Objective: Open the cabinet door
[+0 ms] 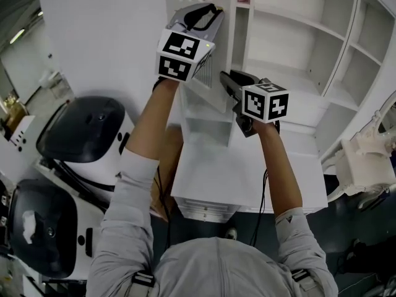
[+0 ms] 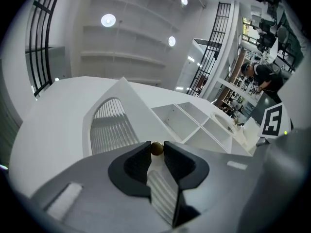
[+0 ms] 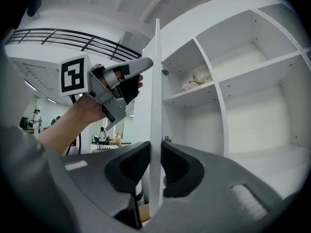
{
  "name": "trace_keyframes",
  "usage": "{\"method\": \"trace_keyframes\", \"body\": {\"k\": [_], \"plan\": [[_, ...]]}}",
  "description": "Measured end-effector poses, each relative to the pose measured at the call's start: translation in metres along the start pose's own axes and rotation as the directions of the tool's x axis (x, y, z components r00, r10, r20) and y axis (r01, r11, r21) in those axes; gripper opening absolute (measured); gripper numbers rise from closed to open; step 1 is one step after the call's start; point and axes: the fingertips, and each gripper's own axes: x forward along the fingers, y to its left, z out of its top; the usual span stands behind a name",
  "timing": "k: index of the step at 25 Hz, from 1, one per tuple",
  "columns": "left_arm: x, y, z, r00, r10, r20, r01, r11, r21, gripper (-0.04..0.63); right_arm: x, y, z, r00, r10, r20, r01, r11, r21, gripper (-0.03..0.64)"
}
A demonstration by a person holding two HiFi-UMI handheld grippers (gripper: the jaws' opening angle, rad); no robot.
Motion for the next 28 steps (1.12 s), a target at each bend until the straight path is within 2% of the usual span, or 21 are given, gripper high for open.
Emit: {"method": "trace_keyframes", "body": {"k": [3,7,11,15,23,28], "plan": [[-0.026,0.015,0.005,0.999,-0.027,0.037,0.028,0.999,-0.041,0.106,0.005,0.030,0.000,0.999,-0.041,0.012,0.041,0.999,-0.014,0.067],[-0.058,0.035,0.007,0.994,-0.037,0.101,0.046,0.995,-0.088,0.111,0.014,0.069,-0.001,0.999,-0.037,0.018,0.037,0.999,-0.008,0.072],[-0.075,0.049,0.008,0.986,-0.075,0.146,0.091,0.990,-0.105,0.111,0.022,0.091,0.000,1.000,-0.015,0.007,0.015,1.000,0.008,0.083],[-0.095,0.065,0.007,0.982,-0.106,0.159,0.122,0.988,-0.094,0.107,0.037,0.116,0.000,1.000,-0.023,-0.006,0.023,0.999,-0.026,0.092],[-0.125,0.099,-0.003,0.979,-0.086,0.183,0.111,0.985,-0.131,0.115,0.062,0.154,-0.002,1.000,0.021,-0.008,-0.021,0.999,-0.037,0.101],[-0.141,0.120,-0.009,0.984,-0.049,0.169,0.075,0.986,-0.148,0.110,0.078,0.173,-0.001,0.999,0.046,0.009,-0.046,0.999,-0.019,0.101]]}}
